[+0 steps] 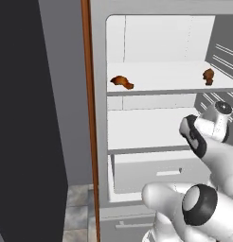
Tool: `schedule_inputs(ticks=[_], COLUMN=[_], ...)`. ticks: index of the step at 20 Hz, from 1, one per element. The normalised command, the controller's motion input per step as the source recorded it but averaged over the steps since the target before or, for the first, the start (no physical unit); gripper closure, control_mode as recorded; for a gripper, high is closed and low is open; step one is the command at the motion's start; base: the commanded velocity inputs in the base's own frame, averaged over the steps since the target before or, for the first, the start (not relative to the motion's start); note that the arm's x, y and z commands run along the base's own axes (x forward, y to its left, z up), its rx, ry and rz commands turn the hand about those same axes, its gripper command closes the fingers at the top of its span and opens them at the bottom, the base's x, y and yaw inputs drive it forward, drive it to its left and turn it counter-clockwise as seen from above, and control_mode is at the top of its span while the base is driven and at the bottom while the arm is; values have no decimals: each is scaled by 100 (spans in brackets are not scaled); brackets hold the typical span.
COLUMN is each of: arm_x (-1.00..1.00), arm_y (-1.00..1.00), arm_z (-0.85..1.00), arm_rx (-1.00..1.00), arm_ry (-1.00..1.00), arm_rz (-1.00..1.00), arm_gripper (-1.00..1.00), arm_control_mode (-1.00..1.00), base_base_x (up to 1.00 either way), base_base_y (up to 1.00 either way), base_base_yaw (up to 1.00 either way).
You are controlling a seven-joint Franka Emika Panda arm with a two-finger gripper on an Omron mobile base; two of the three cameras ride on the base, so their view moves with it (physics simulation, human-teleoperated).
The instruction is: Gather the bell pepper and corn from the fridge and place them on a tray on the dining counter. Then gather the chicken drumsticks from the fridge and place them on the other tray.
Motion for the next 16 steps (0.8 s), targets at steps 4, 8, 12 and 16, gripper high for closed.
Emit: schedule_inputs(ticks=[4,8,12,16], arm_x=[-86,-96,-86,-58], arm_y=[43,61,52,30], arm_z=[88,43,23,20], arm_rx=[-11,-14,-12,-8], arm_ry=[0,0,-7,-9], arm_rz=[8,5,3,0], arm_gripper=[100,100,100,100], arm_control_mode=[-100,-100,-100,-100], base_base_x=[0,0,0,0], base_base_y=[0,0,0,0], base_base_yaw=[0,0,0,0])
